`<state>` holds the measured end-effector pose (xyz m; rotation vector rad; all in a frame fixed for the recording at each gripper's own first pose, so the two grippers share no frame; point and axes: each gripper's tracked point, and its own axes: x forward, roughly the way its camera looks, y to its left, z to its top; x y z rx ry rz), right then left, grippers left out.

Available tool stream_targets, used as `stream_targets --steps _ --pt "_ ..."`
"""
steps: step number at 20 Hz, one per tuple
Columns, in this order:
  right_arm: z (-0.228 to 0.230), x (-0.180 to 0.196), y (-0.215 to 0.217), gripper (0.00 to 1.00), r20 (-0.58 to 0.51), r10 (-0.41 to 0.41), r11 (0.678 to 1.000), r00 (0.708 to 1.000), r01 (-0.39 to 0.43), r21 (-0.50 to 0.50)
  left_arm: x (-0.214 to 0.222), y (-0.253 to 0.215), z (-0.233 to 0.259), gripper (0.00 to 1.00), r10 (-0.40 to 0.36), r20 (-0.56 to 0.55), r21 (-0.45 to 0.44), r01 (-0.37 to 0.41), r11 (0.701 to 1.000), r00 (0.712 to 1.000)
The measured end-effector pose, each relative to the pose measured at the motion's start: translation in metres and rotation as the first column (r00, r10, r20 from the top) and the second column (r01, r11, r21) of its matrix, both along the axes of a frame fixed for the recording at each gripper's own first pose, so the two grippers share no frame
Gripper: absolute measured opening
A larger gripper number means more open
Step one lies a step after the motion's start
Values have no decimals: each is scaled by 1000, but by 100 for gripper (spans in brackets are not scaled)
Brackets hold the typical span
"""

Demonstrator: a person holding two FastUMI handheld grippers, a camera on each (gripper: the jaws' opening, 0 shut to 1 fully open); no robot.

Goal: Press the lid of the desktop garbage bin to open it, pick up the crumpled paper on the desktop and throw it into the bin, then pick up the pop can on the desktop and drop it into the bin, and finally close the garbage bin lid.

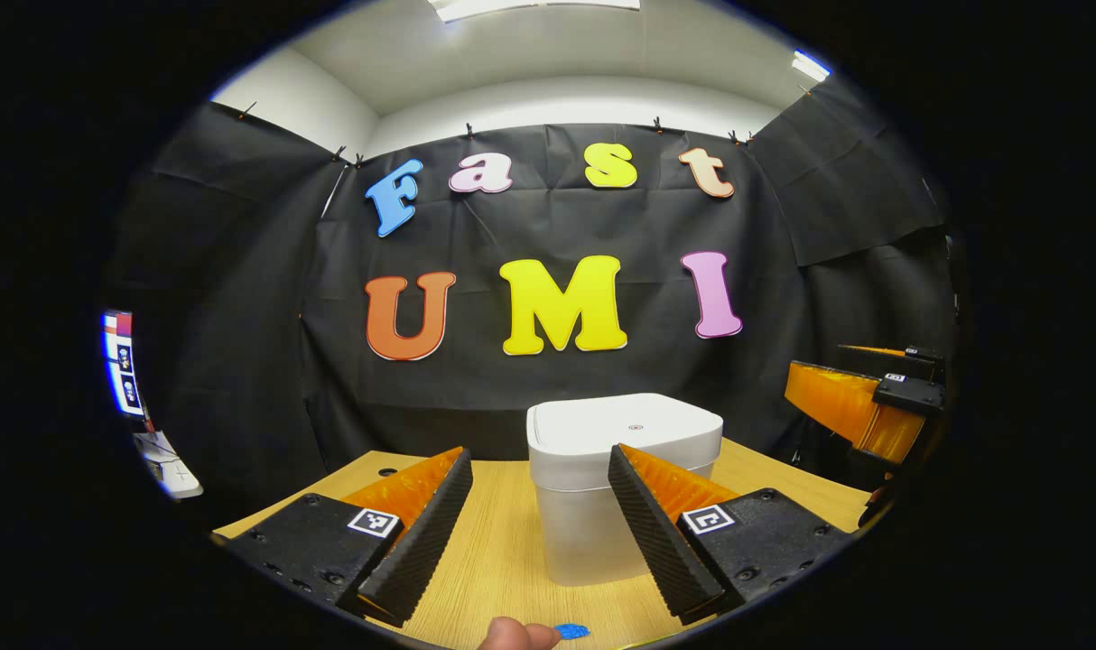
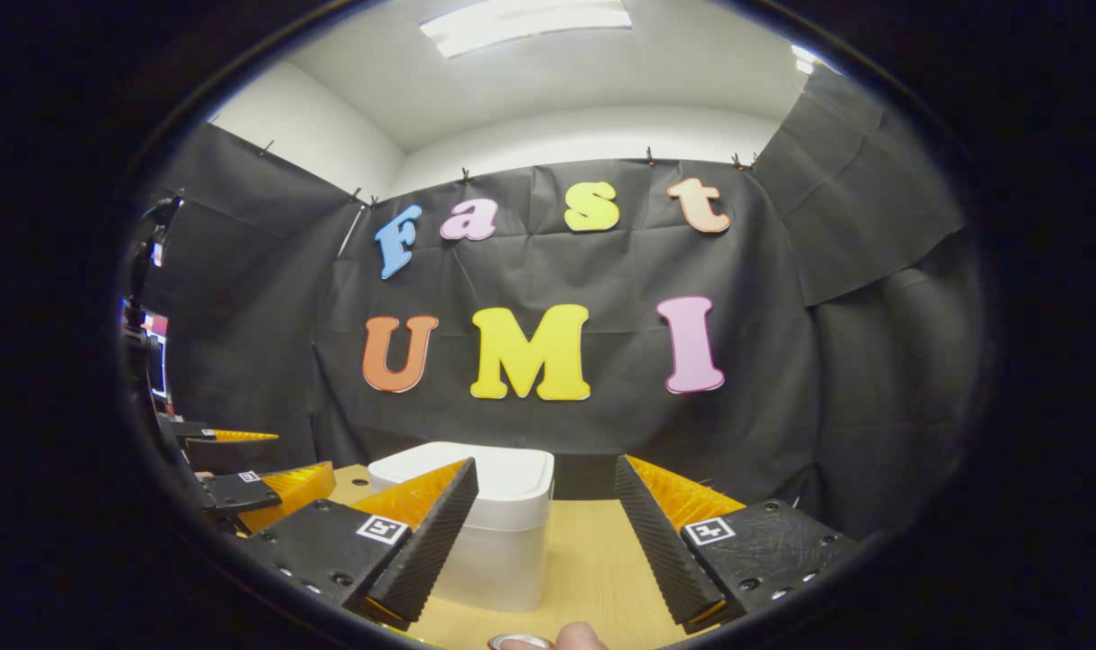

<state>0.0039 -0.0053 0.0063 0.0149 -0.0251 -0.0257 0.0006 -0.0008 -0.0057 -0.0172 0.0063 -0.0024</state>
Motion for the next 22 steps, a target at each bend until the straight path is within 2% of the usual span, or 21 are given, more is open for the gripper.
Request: stream_targets --steps 5,10,15,22 --pt "-4 5 2 95 -14 2 1000 1000 -2 15 -3 0 -1 98 2 -5 12 -2 1000 1000" --pt "-9 23 16 95 -34 38 999 999 -38 -1 -3 3 0 98 18 -4 13 -18 1000 1000" --pt "-11 58 20 97 -61 49 999 997 -51 -19 -3 9 -6 97 34 -14 15 -34 999 999" --pt "-30 110 46 95 -135 96 993 986 -105 -62 -2 22 -18 98 63 -40 6 -63 998 997"
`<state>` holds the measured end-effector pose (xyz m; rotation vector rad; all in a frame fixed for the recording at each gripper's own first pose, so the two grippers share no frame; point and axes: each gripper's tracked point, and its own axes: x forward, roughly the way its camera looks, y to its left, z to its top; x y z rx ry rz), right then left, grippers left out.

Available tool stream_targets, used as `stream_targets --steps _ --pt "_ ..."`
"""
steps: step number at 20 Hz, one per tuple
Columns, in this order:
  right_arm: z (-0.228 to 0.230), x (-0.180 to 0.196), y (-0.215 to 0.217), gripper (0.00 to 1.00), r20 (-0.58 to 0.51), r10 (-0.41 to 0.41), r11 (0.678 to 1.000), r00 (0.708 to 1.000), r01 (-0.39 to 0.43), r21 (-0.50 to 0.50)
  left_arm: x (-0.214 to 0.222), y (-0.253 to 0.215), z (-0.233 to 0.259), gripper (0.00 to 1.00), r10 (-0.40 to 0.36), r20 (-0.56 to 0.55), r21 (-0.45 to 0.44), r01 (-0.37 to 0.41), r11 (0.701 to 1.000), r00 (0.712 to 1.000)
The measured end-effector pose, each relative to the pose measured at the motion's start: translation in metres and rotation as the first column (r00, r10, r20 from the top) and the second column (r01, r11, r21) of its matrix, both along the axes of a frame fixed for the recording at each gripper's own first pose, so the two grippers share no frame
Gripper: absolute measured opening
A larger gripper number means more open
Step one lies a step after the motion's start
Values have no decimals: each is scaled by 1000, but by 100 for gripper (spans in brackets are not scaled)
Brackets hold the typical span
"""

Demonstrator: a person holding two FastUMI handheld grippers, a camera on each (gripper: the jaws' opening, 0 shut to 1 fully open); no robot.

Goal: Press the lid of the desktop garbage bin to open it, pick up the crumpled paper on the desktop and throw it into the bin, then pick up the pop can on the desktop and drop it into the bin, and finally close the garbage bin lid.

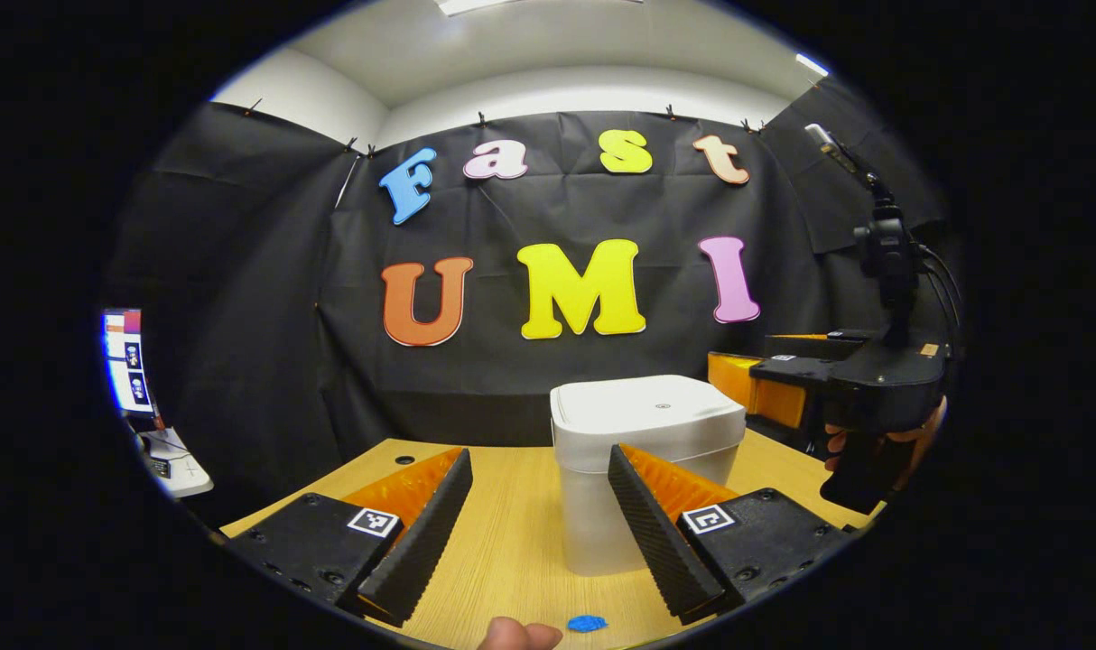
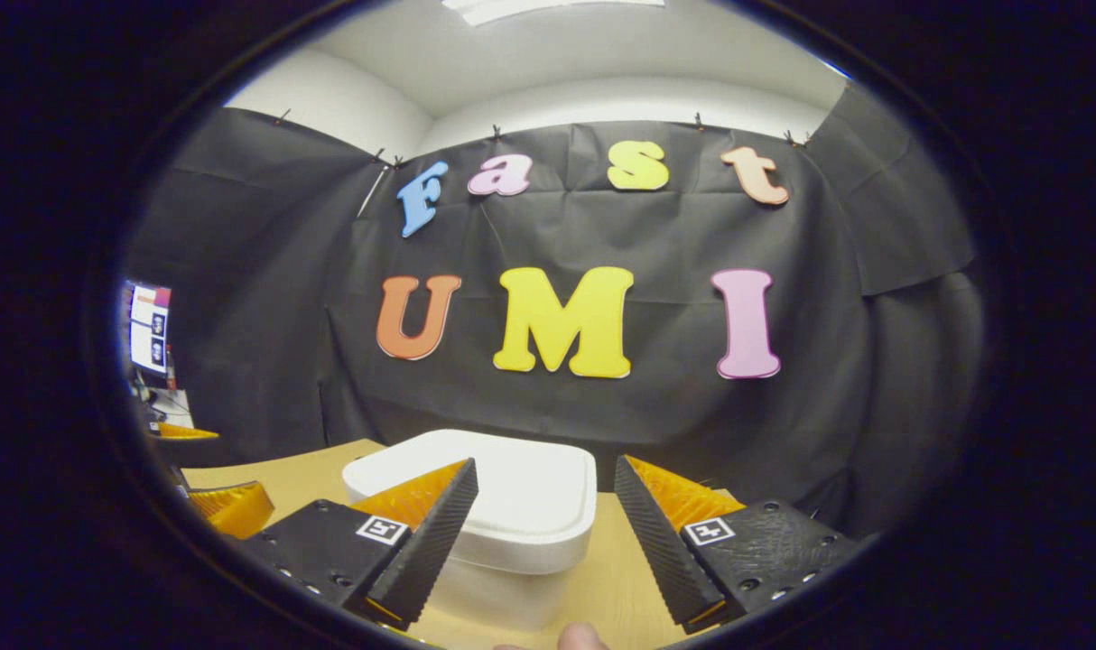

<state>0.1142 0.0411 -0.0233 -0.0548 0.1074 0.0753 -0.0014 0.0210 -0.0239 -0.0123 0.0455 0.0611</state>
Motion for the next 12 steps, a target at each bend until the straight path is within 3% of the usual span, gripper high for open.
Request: stream_targets --steps 2,5,6,7,9,10,12 --pt "-6 8 10 94 -18 17 1000 1000 -17 -1 0 3 0 98 8 -2 3 -8 1000 1000" --pt "-9 15 16 84 -27 16 1000 999 -16 1 2 5 -2 98 11 -3 2 -11 1000 1000" --pt "-9 17 19 69 -26 20 1000 999 -20 7 3 4 -3 98 11 -4 2 -11 1000 1000" --pt "-8 19 20 70 -28 20 1000 999 -20 7 4 5 -4 98 10 -5 2 -10 1000 1000" --pt "-8 21 22 54 -32 23 1000 999 -23 6 4 4 -7 98 7 -10 0 -7 1000 1000" --pt "-8 21 20 35 -32 22 1000 999 -22 12 4 3 -8 98 6 -11 -1 -6 1000 1000" --pt "-9 19 29 17 -45 52 998 998 -51 24 4 4 -8 98 9 -12 -1 -9 1000 1000"
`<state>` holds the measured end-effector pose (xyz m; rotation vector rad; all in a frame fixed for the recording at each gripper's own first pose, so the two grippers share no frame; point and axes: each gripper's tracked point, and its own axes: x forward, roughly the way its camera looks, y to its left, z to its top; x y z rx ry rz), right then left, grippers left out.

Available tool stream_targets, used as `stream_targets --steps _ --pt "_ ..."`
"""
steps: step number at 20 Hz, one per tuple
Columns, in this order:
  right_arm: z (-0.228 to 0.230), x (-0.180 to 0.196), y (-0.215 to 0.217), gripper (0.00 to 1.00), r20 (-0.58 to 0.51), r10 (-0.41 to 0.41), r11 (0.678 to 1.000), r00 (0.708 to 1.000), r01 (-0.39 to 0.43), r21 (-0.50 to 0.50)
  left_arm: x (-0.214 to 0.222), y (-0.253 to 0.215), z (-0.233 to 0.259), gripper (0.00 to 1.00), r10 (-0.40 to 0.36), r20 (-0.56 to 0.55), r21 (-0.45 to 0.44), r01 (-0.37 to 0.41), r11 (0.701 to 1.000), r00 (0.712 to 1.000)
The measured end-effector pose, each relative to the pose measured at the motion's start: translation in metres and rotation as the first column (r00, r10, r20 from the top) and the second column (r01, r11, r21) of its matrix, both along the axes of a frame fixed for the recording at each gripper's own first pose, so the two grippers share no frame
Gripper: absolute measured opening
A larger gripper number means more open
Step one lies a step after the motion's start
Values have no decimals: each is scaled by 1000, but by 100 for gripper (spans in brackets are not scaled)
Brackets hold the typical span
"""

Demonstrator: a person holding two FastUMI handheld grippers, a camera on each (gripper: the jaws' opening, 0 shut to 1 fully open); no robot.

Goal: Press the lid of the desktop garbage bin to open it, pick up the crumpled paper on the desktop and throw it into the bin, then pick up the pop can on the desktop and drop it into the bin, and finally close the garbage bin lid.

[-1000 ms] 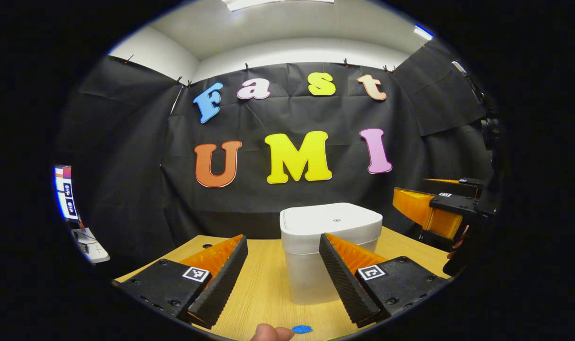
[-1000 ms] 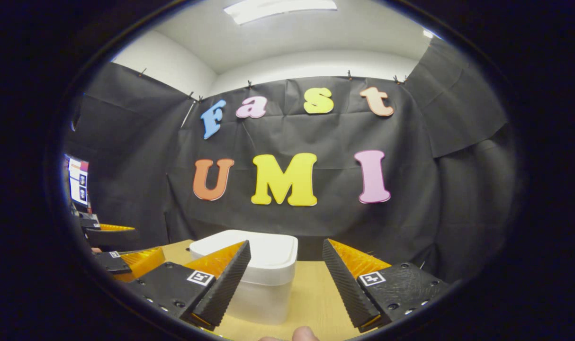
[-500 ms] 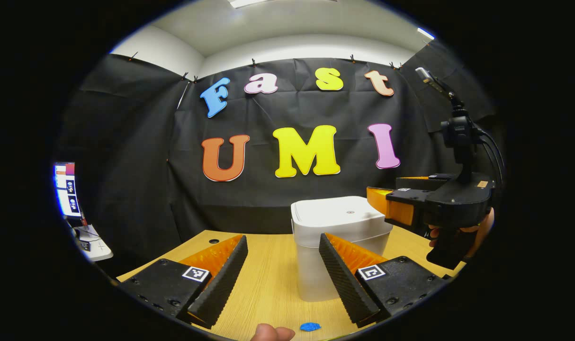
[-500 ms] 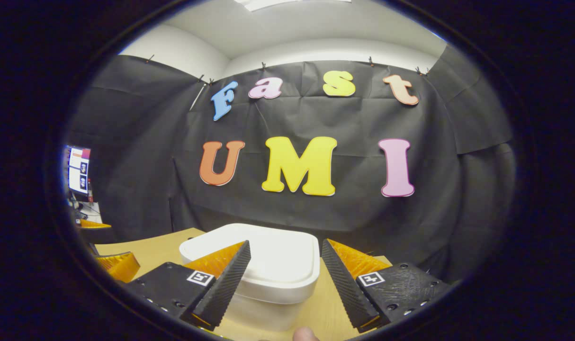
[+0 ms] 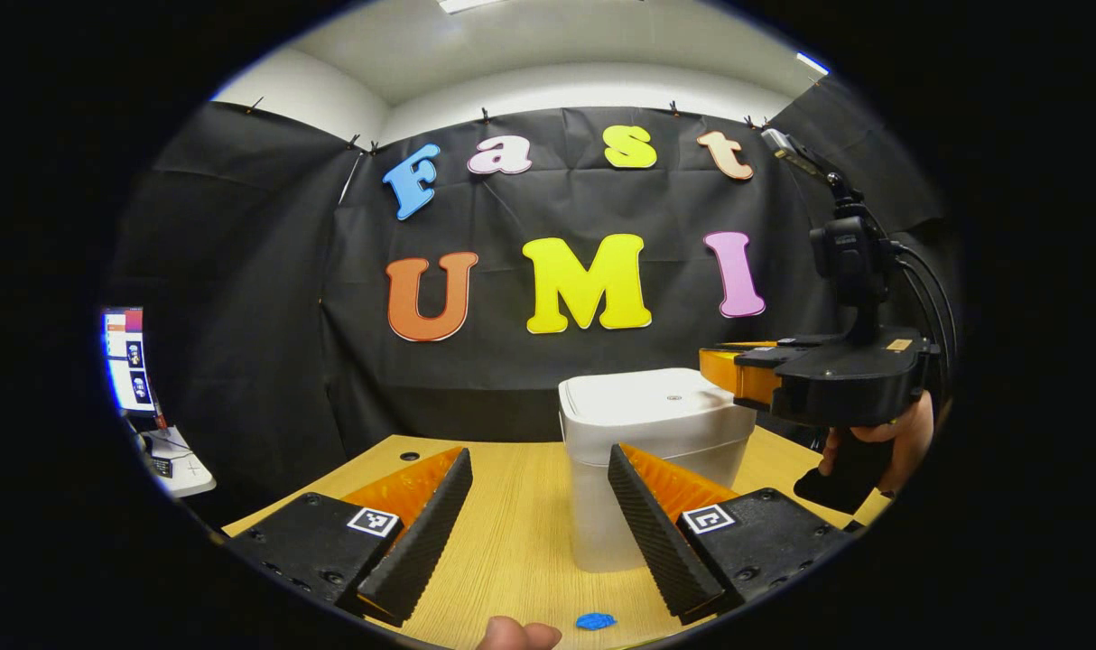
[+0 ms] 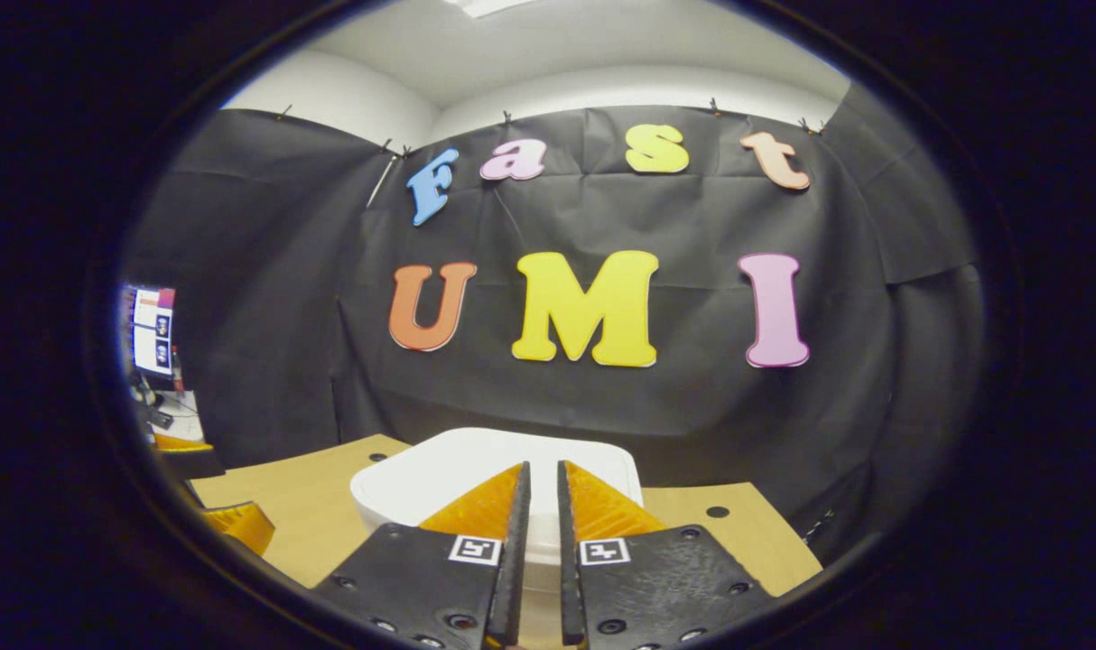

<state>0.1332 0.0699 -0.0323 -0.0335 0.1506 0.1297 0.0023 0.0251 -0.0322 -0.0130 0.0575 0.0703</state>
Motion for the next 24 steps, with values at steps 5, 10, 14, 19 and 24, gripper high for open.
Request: stream_targets --steps 5,10,14,19,24 --pt "-5 2 11 10 -11 50 999 999 -50 -18 -2 -2 -2 98 -1 -4 0 1 1000 1000" --pt "-11 5 18 0 -43 55 998 998 -56 -7 -5 0 -2 98 2 -2 15 -2 1000 1000" --pt "-21 11 15 0 -81 56 998 995 -55 23 -4 0 -7 98 2 -8 -3 -2 1000 1000" --pt "-38 17 18 1 -152 108 994 983 -108 8 0 0 -17 98 -7 -20 -11 7 1000 1000" --pt "-38 11 16 1 -124 87 996 988 -89 -13 1 -10 -23 98 -36 -31 -31 35 999 999"
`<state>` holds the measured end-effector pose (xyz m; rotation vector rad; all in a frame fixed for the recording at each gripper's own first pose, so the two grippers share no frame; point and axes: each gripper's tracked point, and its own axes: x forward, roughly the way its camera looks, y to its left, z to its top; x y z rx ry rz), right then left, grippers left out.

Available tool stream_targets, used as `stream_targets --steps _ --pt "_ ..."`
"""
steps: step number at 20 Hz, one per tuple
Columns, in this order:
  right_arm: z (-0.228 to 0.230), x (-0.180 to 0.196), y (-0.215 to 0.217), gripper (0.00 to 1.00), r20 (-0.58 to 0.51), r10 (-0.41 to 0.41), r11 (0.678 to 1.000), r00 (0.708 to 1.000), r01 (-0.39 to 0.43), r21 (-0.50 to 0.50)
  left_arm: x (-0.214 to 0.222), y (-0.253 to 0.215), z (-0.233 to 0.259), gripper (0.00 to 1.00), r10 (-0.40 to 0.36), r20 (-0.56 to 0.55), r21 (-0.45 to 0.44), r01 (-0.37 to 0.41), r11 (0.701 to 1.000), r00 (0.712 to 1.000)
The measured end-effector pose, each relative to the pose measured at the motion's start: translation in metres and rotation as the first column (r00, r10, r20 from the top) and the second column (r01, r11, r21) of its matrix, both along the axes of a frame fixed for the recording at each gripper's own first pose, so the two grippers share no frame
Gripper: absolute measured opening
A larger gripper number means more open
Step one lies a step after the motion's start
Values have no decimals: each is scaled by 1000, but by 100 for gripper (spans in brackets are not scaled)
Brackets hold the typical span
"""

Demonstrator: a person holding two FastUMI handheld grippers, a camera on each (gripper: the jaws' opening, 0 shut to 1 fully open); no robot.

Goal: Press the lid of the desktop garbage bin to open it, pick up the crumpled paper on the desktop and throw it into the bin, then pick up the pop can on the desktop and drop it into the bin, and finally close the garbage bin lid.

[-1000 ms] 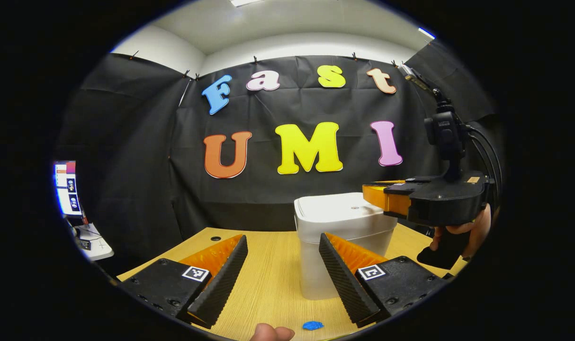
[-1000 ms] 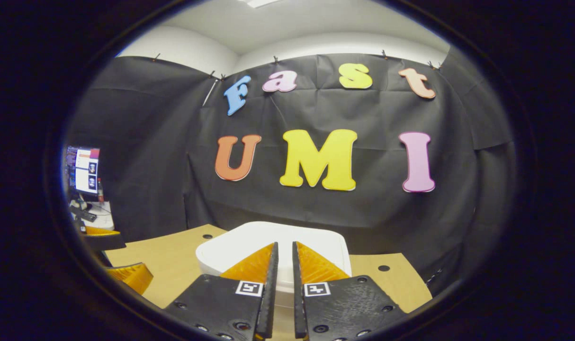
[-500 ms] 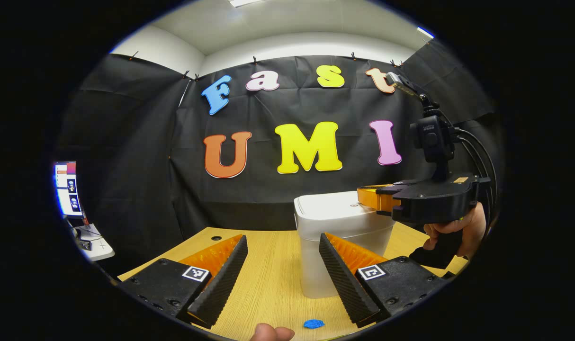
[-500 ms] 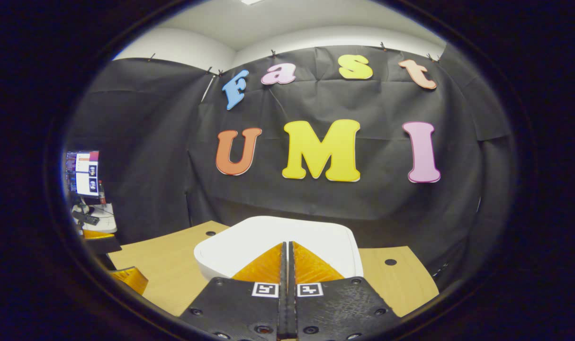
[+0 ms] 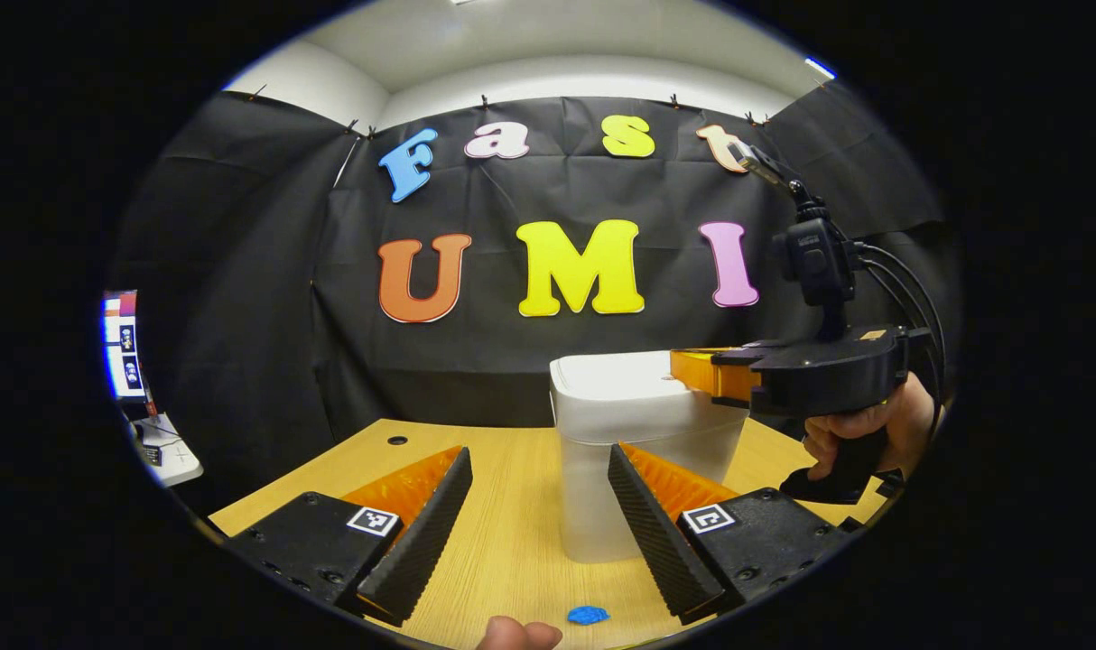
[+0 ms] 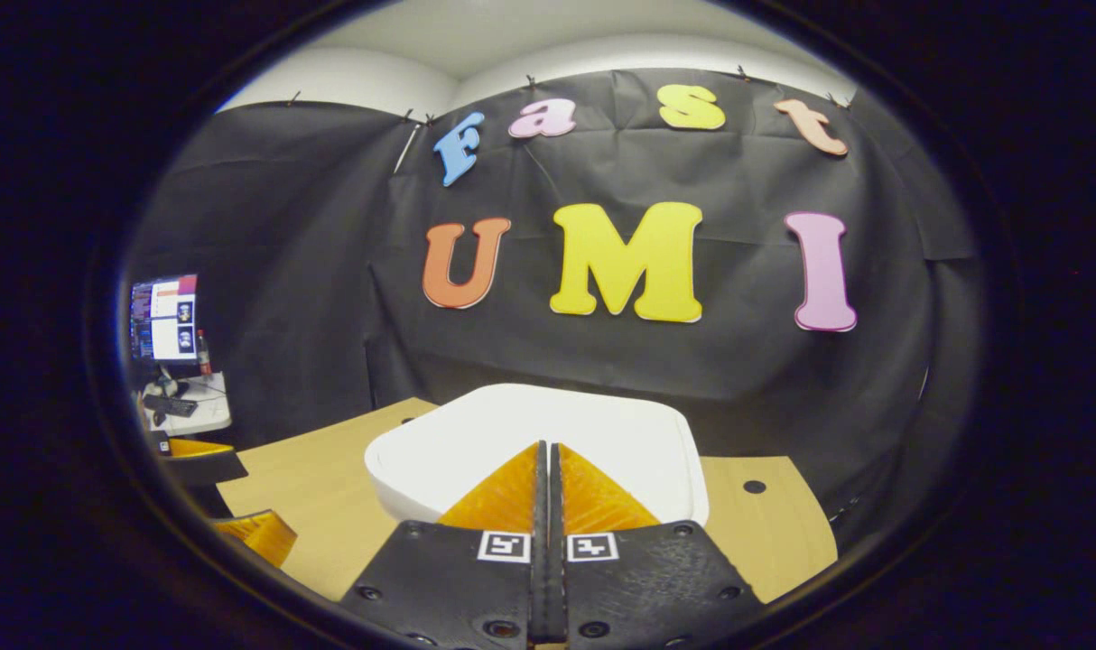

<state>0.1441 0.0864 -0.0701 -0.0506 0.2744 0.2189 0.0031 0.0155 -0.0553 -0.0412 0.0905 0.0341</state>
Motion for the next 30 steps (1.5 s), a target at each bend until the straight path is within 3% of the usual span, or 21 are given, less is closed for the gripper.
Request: stream_targets --steps 4,5,6,8,9,16,30 --pt "15 -3 -6 1 121 -70 997 990 66 35 -2 7 -3 98 25 12 26 -25 999 1000" --pt "20 -6 -10 15 130 -72 997 989 66 49 -2 9 -4 98 34 12 27 -34 999 999" --pt "20 -10 -8 43 128 -62 996 990 53 70 -2 9 -7 98 36 8 19 -36 999 999" --pt "28 -14 -12 87 142 -61 995 988 49 86 -3 8 -9 98 39 3 -11 -39 999 999" --pt "29 -15 -15 92 150 -61 995 987 50 81 -4 8 -11 98 40 1 -25 -40 999 999" --pt "66 -40 -34 95 269 -106 990 957 78 114 -6 6 -13 98 44 -6 -32 -45 998 999" --pt "55 -97 -79 95 247 -142 983 959 108 148 -7 -24 -15 98 12 -2 -16 -12 1000 1000"
